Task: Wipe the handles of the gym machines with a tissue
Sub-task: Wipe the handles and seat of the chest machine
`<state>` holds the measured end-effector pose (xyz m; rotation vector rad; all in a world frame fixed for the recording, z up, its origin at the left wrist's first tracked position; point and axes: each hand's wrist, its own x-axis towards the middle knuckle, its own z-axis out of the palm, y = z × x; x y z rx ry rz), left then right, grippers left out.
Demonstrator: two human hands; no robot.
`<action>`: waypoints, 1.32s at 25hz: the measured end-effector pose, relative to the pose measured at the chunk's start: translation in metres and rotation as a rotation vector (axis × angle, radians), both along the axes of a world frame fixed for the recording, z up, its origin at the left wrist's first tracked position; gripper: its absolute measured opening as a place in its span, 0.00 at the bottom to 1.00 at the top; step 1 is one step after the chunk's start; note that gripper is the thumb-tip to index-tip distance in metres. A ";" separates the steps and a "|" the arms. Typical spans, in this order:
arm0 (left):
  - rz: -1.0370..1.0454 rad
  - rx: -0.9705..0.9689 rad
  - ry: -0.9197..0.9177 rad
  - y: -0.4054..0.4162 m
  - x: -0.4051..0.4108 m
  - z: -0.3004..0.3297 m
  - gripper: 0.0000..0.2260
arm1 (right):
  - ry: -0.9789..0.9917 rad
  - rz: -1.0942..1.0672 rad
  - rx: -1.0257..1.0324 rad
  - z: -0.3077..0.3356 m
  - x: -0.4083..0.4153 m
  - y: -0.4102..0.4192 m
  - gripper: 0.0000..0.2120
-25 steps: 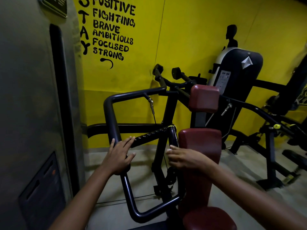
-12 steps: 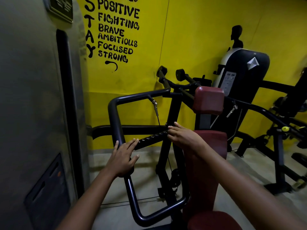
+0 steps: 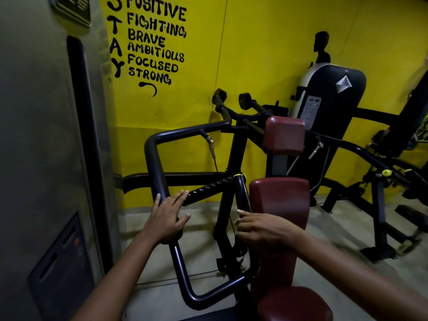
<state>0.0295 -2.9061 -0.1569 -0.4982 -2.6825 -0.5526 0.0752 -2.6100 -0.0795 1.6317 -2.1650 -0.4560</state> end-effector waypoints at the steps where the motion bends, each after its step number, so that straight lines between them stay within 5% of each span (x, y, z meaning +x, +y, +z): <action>1: 0.003 0.001 -0.001 0.000 0.000 0.000 0.37 | -0.060 -0.030 -0.106 0.004 0.000 -0.001 0.09; 6: 0.006 -0.018 -0.007 -0.001 -0.002 -0.001 0.37 | -0.221 -0.530 -1.107 0.039 -0.024 -0.023 0.12; 8: 0.005 -0.011 -0.002 -0.001 -0.003 -0.002 0.36 | -0.262 -0.747 -1.273 0.040 -0.039 -0.031 0.14; 12: 0.006 -0.013 -0.002 -0.001 -0.004 -0.003 0.36 | -0.391 -0.919 -1.229 0.021 -0.041 -0.041 0.11; 20: 0.036 -0.052 -0.007 0.000 -0.002 -0.001 0.37 | -0.270 -0.910 -0.981 -0.004 -0.016 -0.034 0.06; 26: 0.035 -0.052 -0.010 0.001 -0.003 -0.001 0.38 | -0.203 -0.889 -0.820 -0.028 0.031 -0.033 0.17; 31: 0.034 -0.053 -0.014 0.001 -0.002 0.000 0.39 | -0.244 -0.851 -0.872 -0.019 0.031 -0.027 0.05; 33: 0.034 -0.056 -0.019 0.002 -0.002 0.000 0.39 | -0.261 -0.840 -1.013 -0.004 0.011 -0.030 0.08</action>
